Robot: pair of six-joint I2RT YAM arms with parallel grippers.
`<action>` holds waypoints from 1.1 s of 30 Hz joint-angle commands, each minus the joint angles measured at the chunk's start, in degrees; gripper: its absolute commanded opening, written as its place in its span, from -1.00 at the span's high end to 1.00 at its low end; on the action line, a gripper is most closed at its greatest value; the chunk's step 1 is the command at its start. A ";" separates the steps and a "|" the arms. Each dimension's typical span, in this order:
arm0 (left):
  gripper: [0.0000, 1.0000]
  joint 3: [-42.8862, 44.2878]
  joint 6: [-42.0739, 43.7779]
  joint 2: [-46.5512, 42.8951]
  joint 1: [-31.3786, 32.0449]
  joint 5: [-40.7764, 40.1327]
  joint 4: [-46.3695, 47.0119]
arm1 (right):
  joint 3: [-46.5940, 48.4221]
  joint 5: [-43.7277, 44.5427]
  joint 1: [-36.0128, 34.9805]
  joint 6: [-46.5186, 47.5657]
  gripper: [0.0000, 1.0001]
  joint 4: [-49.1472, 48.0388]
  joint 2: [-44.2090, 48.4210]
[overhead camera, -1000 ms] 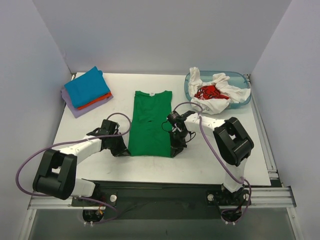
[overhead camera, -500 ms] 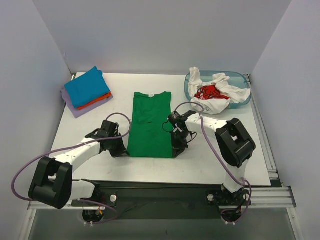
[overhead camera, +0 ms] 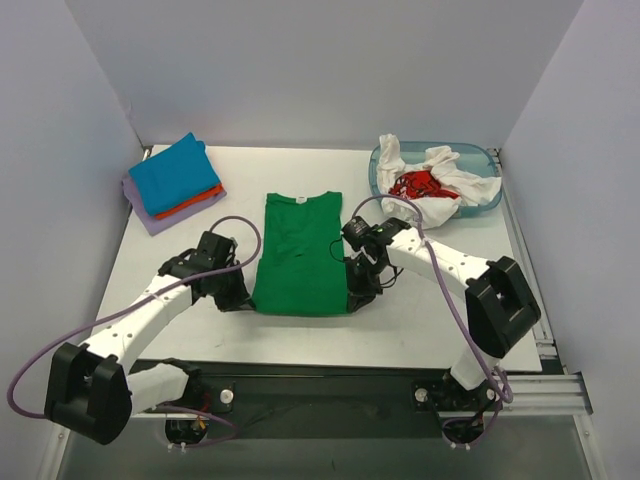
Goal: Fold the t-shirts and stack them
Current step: Grab one side of the 2/3 rectangular tshirt with both arms, then fold the long partially folded tshirt into a neat square
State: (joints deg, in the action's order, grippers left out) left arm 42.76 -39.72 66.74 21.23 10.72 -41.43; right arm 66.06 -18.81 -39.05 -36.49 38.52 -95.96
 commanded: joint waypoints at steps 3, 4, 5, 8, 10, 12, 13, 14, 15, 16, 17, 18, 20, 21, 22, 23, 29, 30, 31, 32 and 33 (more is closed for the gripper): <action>1.00 2.24 0.53 -4.77 1.62 -2.55 -10.67 | 1.44 2.55 -0.59 -0.69 1.00 9.37 5.17; 1.00 2.24 0.26 -6.26 1.97 -2.46 -11.47 | 1.44 2.55 -0.68 -0.77 1.00 10.33 6.04; 1.00 2.32 0.18 -6.88 2.06 -2.11 -12.26 | 1.44 2.46 -0.85 -0.69 1.00 10.69 6.49; 1.00 3.72 -0.09 -9.60 2.41 -2.63 -16.30 | 1.18 2.55 -1.29 -0.86 1.00 12.45 7.98; 1.00 4.87 -0.18 -11.10 2.32 -2.90 -19.38 | 1.00 2.55 -1.91 -1.30 1.00 13.59 9.29; 1.00 6.63 -0.27 -11.81 2.67 -2.64 -22.36 | 0.91 2.55 -2.70 -1.74 1.00 14.47 10.26; 1.00 7.24 -0.61 -12.33 2.85 -2.37 -23.51 | 1.00 2.46 -3.05 -1.92 1.00 15.26 11.31; 1.00 7.77 -0.88 -12.51 3.54 -2.46 -24.83 | 1.26 2.46 -3.31 -2.44 1.00 15.79 11.76; 1.00 8.73 -1.32 -12.86 3.90 -2.55 -27.10 | 1.44 2.46 -3.58 -2.71 1.00 16.23 12.37; 1.00 9.18 -2.36 -13.91 4.34 -2.63 -27.99 | 1.44 2.63 -4.19 -3.14 1.00 17.19 13.42; 1.00 9.44 -2.81 -14.44 5.04 -2.63 -29.48 | 1.61 2.64 -4.28 -3.93 1.00 17.55 14.04; 1.00 9.70 -3.25 -14.97 5.13 -2.46 -30.02 | 1.79 2.64 -4.54 -4.37 1.00 17.99 14.57; 1.00 10.93 -4.04 -16.29 5.13 -1.85 -31.07 | 2.31 2.64 -4.90 -4.99 1.00 18.87 16.24; 1.00 11.46 -4.31 -16.46 5.13 -1.76 -32.04 | 3.27 2.81 -4.90 -5.60 1.00 19.22 16.68; 1.00 12.51 -4.31 -16.47 5.13 -1.49 -32.39 | 3.81 2.99 -4.98 -5.70 1.00 19.83 17.38; 1.00 12.96 -4.31 -16.38 5.13 -1.41 -32.75 | 4.33 3.34 -4.90 -5.87 1.00 20.10 17.56; 1.00 15.86 -3.52 -13.40 5.13 -0.97 -30.47 | 10.04 5.27 -4.72 -5.61 1.00 20.98 15.90; 1.00 16.12 -3.26 -12.87 5.13 -0.79 -29.07 | 10.40 6.23 -4.46 -5.44 1.00 20.98 15.37; 1.00 16.30 -3.17 -11.56 5.05 -0.88 -28.36 | 10.84 6.41 -4.28 -5.17 1.00 20.98 14.41; 1.00 16.65 -2.90 -10.85 5.05 -1.14 -27.75 | 11.62 6.59 -3.93 -5.00 1.00 20.89 13.97; 1.00 17.09 -2.47 -10.06 4.87 -1.31 -26.52 | 12.15 6.85 -3.41 -4.73 1.00 20.98 13.44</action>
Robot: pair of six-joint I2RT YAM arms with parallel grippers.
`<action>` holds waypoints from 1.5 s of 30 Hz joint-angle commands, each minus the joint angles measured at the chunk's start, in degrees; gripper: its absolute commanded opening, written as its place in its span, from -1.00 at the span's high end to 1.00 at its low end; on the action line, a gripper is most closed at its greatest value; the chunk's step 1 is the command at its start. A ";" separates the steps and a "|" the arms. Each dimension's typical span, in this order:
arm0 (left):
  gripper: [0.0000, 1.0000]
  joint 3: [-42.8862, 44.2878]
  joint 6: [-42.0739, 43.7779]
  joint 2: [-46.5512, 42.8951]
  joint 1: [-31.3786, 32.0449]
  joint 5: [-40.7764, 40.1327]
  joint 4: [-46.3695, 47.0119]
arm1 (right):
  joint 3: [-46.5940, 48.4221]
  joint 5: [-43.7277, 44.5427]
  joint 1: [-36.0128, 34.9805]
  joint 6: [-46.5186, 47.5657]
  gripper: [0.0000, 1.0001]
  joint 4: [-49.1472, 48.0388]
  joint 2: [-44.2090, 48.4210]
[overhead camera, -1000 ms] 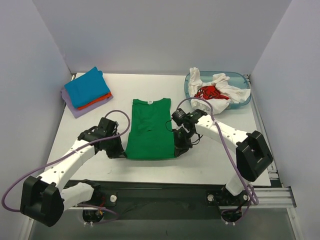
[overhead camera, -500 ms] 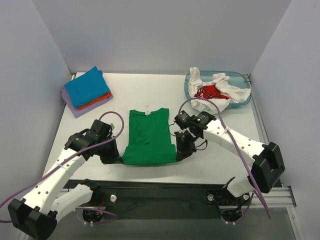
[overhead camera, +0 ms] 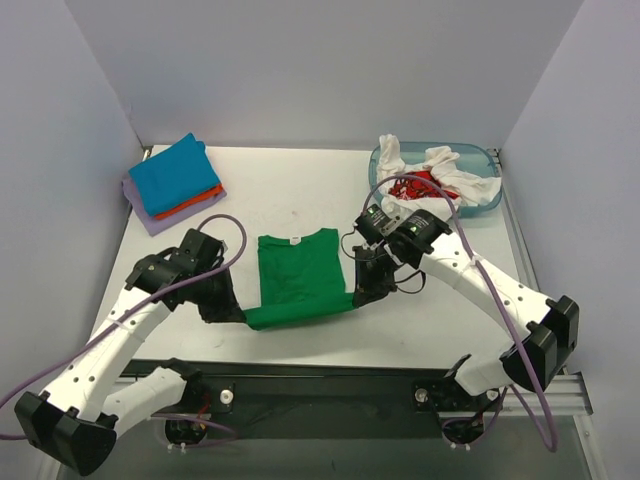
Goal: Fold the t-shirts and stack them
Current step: Fold the long partially folded tshirt into a neat square
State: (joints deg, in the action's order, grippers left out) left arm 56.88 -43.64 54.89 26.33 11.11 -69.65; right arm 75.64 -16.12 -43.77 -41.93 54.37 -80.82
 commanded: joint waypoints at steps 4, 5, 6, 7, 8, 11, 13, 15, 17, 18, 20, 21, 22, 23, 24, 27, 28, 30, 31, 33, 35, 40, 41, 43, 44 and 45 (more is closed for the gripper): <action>1.00 4.02 2.07 5.65 -0.75 -1.62 4.86 | 5.83 4.96 3.07 2.64 1.00 5.04 -4.78; 1.00 4.29 2.24 6.18 -1.19 -1.45 6.09 | 6.62 4.96 3.51 3.60 1.00 5.04 -5.31; 1.00 4.99 2.41 7.23 -1.36 -1.36 6.54 | 7.93 4.96 4.38 3.96 1.00 5.04 -6.19; 1.00 5.34 2.59 7.68 -1.54 -1.10 6.98 | 8.82 4.87 4.83 4.40 1.00 5.13 -6.72; 1.00 5.69 2.77 8.21 -1.98 -0.92 7.76 | 9.52 4.78 5.44 5.10 1.00 5.13 -7.25; 1.00 6.92 3.64 10.14 -2.59 -0.39 9.17 | 11.81 4.26 7.38 6.16 1.00 5.05 -8.74; 1.00 7.71 4.35 11.54 -3.56 -0.13 9.79 | 13.13 4.08 8.34 7.39 1.00 5.05 -10.15; 1.00 8.07 5.31 12.60 -4.87 0.13 10.67 | 14.10 3.82 9.49 8.70 1.00 4.96 -11.90; 1.00 8.51 5.93 13.92 -6.19 1.01 11.63 | 16.03 3.47 10.45 9.59 1.00 4.87 -13.39; 1.00 8.86 6.45 14.53 -6.63 1.28 11.90 | 16.73 3.12 10.81 9.94 1.00 4.96 -14.88; 1.00 10.43 7.07 15.85 -7.69 0.32 12.43 | 19.45 2.85 11.42 10.73 1.00 4.96 -16.38; 1.00 10.96 7.77 16.90 -8.04 0.14 12.60 | 20.59 2.67 11.69 10.91 1.00 4.87 -17.78; 1.00 11.40 8.04 17.61 -8.57 0.31 12.95 | 21.47 2.41 11.86 11.17 1.00 4.96 -18.58; 1.00 11.84 8.39 18.31 -8.92 0.49 13.31 | 23.31 2.32 12.13 11.43 1.00 4.96 -19.37; 1.00 12.72 9.18 19.10 -9.19 0.66 13.48 | 24.20 2.15 12.48 11.52 1.00 4.96 -20.08; 1.00 13.78 10.15 22.70 -10.06 1.01 14.01 | 27.53 1.53 13.09 11.96 1.00 4.96 -23.93; 1.00 13.87 10.41 23.24 -10.41 1.28 14.53 | 28.42 1.18 13.27 12.14 1.00 4.96 -24.56; 1.00 13.78 10.85 24.73 -11.56 1.72 15.15 | 30.52 0.92 13.62 12.49 1.00 4.96 -26.83; 1.00 13.87 10.94 25.17 -11.82 2.15 15.50 | 31.23 0.74 14.06 12.40 1.00 4.96 -27.55; 1.00 14.04 11.47 26.83 -12.96 2.59 16.65 | 33.16 0.47 14.50 12.75 1.00 4.96 -29.47; 1.00 14.31 11.73 28.16 -13.58 4.00 18.13 | 34.48 0.30 15.03 12.84 1.00 4.96 -30.71; 1.00 15.36 11.91 33.25 -15.25 7.16 20.34 | 37.91 -0.23 16.43 13.10 1.00 4.96 -34.49; 1.00 15.89 11.91 33.87 -15.43 7.08 20.78 | 38.27 -0.40 16.96 13.19 1.00 4.87 -35.02; 1.00 16.59 11.91 35.80 -16.30 7.43 21.48 | 39.58 -0.93 17.40 13.45 1.00 5.04 -36.78; 1.00 17.12 11.91 36.42 -16.66 7.52 21.83 | 40.20 -1.02 17.66 13.54 1.00 4.96 -37.39; 1.00 17.38 11.73 37.73 -17.01 7.95 22.27 | 40.73 -1.37 18.01 13.63 1.00 4.87 -38.79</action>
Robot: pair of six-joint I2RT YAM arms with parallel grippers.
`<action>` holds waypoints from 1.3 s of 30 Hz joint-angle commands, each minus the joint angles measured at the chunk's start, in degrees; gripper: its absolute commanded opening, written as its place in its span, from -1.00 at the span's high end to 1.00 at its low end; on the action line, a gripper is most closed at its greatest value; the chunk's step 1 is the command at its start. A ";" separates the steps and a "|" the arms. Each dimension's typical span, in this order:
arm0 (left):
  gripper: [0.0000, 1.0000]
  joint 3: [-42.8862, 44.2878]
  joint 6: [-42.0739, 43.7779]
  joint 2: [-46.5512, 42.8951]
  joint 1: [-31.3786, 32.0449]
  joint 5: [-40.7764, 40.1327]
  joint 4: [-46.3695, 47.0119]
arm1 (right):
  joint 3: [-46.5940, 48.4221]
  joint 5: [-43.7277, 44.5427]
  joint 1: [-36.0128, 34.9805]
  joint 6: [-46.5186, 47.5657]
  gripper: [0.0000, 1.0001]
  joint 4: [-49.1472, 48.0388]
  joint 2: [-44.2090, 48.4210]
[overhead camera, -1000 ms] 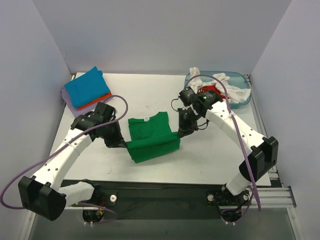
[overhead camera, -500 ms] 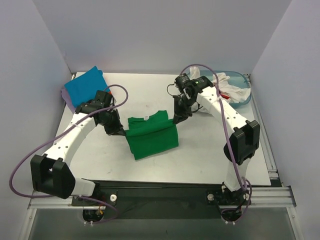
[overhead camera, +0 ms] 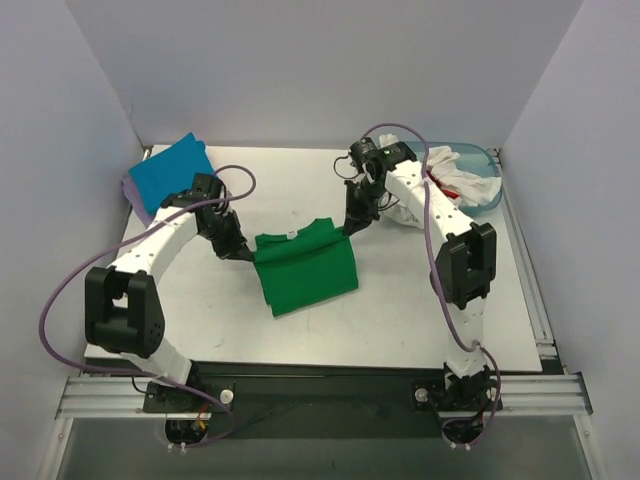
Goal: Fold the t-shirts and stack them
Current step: Fold the long partially folded tshirt into a neat square
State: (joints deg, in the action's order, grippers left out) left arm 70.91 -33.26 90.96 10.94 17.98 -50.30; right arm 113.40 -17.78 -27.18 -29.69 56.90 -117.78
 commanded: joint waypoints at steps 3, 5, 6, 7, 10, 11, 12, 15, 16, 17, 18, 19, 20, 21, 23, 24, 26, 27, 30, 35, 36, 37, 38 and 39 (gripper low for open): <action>1.00 5.10 0.65 5.70 -3.46 2.23 6.00 | 6.91 -0.23 2.47 1.39 1.00 2.42 -5.78; 1.00 6.95 0.04 8.61 -4.78 3.12 7.76 | 12.42 -0.59 3.01 1.13 1.00 2.42 -10.07; 1.00 8.96 -0.32 11.67 -5.22 3.73 8.29 | 14.89 -0.85 3.71 0.87 1.00 2.42 -11.67; 0.83 10.37 -0.75 13.26 -5.75 4.78 9.42 | 17.09 -1.20 4.15 0.60 1.00 2.33 -13.34; -0.23 13.89 -2.86 18.28 -6.63 6.19 13.64 | 22.29 -2.52 5.73 -0.01 0.06 -0.90 -18.53; -0.38 14.68 -3.56 19.25 -6.81 6.28 14.52 | 22.04 -3.04 5.99 -0.10 -0.13 -3.79 -19.06; -0.59 15.21 -3.83 20.13 -6.90 5.93 15.14 | 20.82 -4.01 6.26 -0.28 -0.30 -5.04 -19.33; -0.68 13.56 -4.36 18.04 -6.72 4.88 19.00 | 17.57 -5.86 6.70 1.03 -0.67 -9.08 -16.18; -0.68 10.68 -4.45 16.98 -6.63 4.70 21.54 | 13.38 -5.95 6.53 1.56 -0.68 -10.48 -14.69; -0.68 9.08 -4.71 14.88 -6.55 4.96 22.69 | 11.42 -6.04 6.35 2.09 -0.68 -12.76 -11.72; -0.68 7.59 -4.80 13.99 -6.46 5.22 23.75 | 9.31 -6.21 6.26 2.62 -0.68 -13.57 -10.38; -0.68 5.48 -4.98 13.03 -6.37 5.49 25.94 | 5.98 -6.47 6.17 3.49 -0.68 -14.27 -9.06; -0.68 2.42 -5.33 12.23 -6.28 5.75 26.91 | 4.12 -6.74 6.00 3.85 -0.67 -15.67 -6.61; -0.68 0.65 -5.50 11.01 -6.19 6.45 27.79 | 2.54 -7.18 5.82 4.03 -0.67 -16.21 -5.63; -0.68 -2.86 -5.77 10.03 -5.75 6.98 29.12 | -1.33 -7.70 5.38 4.38 -0.65 -17.26 -3.18; -0.67 -3.93 -5.86 9.33 -5.49 7.07 29.56 | -2.39 -8.49 5.12 4.38 -0.63 -17.44 -2.55; -0.68 -5.95 -6.12 8.54 -4.79 7.07 31.14 | -5.02 -8.67 4.59 4.64 -0.62 -17.97 -0.97; -0.68 -7.53 -6.38 7.84 -4.44 7.25 31.67 | -5.91 -8.76 3.98 4.73 -0.61 -18.06 -0.53; -0.68 -10.17 -6.73 6.87 -3.65 7.42 33.25 | -8.46 -9.03 2.49 5.00 -0.59 -18.85 0.88; -0.68 -14.57 -8.49 5.90 -3.29 9.00 38.08 | -10.75 -12.18 0.03 4.91 -0.56 -20.43 0.10; -0.68 -15.27 -8.84 5.81 -3.29 9.09 38.78 | -11.01 -12.80 -0.24 4.82 -0.55 -20.52 -0.43; -0.69 -16.32 -9.11 5.81 -3.29 9.27 40.18 | -11.10 -13.41 -0.76 4.73 -0.54 -20.60 -0.96; -0.69 -16.77 -9.80 6.07 -3.29 9.70 40.89 | -11.19 -14.81 -0.94 4.64 -0.54 -20.87 -2.10; -0.69 -17.12 -10.07 6.16 -3.21 9.97 41.68 | -11.27 -15.52 -1.12 4.47 -0.53 -20.96 -2.80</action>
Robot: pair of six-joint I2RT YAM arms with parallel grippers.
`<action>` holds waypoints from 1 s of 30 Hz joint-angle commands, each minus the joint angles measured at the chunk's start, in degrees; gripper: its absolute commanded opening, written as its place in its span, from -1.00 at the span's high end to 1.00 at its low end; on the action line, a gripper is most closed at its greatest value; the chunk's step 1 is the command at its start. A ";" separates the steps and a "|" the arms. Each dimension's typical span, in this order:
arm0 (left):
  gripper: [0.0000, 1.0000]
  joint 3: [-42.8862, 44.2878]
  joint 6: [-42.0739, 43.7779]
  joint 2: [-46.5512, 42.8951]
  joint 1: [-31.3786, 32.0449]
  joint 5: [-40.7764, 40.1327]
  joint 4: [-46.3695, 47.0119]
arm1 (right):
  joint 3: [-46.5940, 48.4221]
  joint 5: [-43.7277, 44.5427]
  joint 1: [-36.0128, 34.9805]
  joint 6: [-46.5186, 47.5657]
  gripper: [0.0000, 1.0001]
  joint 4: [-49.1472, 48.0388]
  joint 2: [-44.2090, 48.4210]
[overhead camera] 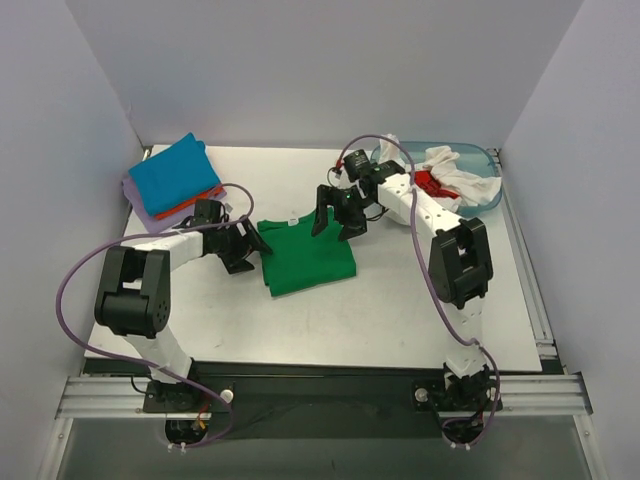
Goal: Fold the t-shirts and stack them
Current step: Fold the long partially folded tshirt into a neat square, then put the neatly folded tshirt into the corner of the board with the left arm
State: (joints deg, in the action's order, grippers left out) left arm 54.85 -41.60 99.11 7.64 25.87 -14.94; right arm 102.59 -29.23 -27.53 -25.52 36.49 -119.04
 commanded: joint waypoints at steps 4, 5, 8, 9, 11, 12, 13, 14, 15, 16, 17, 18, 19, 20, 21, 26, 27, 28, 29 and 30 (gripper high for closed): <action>-0.69 -3.52 -3.39 -1.46 0.27 2.26 11.31 | -1.24 -5.66 -1.04 0.20 -0.52 -0.63 -4.26; -0.69 -5.35 -4.70 -1.29 0.18 2.52 12.81 | -1.42 -5.83 -1.12 0.21 -0.52 -0.72 -5.22; -0.69 -8.60 -6.99 -0.67 0.27 3.57 19.15 | -2.39 -5.84 -1.04 0.47 -0.52 -0.54 -7.16; -0.69 -9.14 -7.26 -0.59 0.36 3.58 20.11 | -2.65 -5.57 -1.12 0.47 -0.52 -0.63 -7.69; -0.69 -10.28 -7.79 -0.50 0.36 3.31 22.05 | -3.44 -4.69 -0.95 0.38 -0.52 -0.63 -9.18; -0.69 -10.81 -7.79 -0.58 0.36 3.14 22.23 | -3.71 -4.43 -1.03 0.38 -0.52 -0.63 -9.54; -0.69 -10.99 -7.79 -0.50 0.36 2.88 22.15 | -3.88 -3.56 -0.95 0.38 -0.52 -0.54 -10.06; -0.69 -11.17 -7.70 -0.67 0.45 1.83 21.89 | -4.23 -3.03 -0.86 0.29 -0.52 -0.54 -10.76; -0.70 -11.43 -7.61 -0.85 0.62 1.12 21.10 | -4.50 -2.50 -0.86 0.29 -0.51 -0.54 -11.03; -0.69 -11.43 -7.09 -0.94 0.80 0.24 20.31 | -4.67 -1.62 -0.95 0.38 -0.51 -0.37 -11.30; -0.70 -11.52 -6.91 -1.63 1.32 -2.20 19.52 | -4.85 -1.27 -0.86 0.38 -0.52 -0.37 -11.73; -0.70 -11.69 -6.82 -2.07 1.67 -3.53 17.94 | -5.46 -1.09 -0.86 0.38 -0.51 -0.37 -11.82; -0.71 -12.04 -6.65 -2.43 2.11 -4.94 17.32 | -5.64 -1.00 -0.69 0.38 -0.51 -0.37 -11.91; -0.71 -12.31 -6.65 -3.30 2.81 -7.30 16.88 | -5.90 -0.65 -0.60 0.38 -0.51 -0.28 -12.00; -0.72 -12.66 -6.65 -3.57 3.08 -8.19 16.87 | -6.08 -0.56 -0.60 0.47 -0.51 -0.19 -12.00; -0.72 -12.93 -7.00 -1.91 5.36 -12.41 17.05 | -5.91 -0.56 -0.68 0.56 -0.51 -0.02 -11.91; -0.72 -12.84 -7.17 -1.21 5.72 -12.68 17.83 | -5.73 -0.74 -0.68 0.47 -0.52 0.07 -11.91; -0.72 -12.58 -7.78 -0.50 6.68 -12.25 18.27 | -5.47 -0.82 -0.68 0.56 -0.51 0.25 -11.91; -0.72 -11.79 -8.14 1.24 7.30 -11.98 18.63 | -5.38 -0.82 -0.68 0.47 -0.51 0.34 -11.83; -0.71 -11.35 -8.32 2.13 8.00 -11.72 19.07 | -5.29 -0.91 -0.77 0.56 -0.51 0.42 -11.83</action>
State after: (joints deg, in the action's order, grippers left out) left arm 43.94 -50.70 96.14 13.67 19.66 7.62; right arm 99.09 -34.59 -28.47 -26.57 33.80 -128.27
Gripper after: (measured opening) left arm 0.855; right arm 0.755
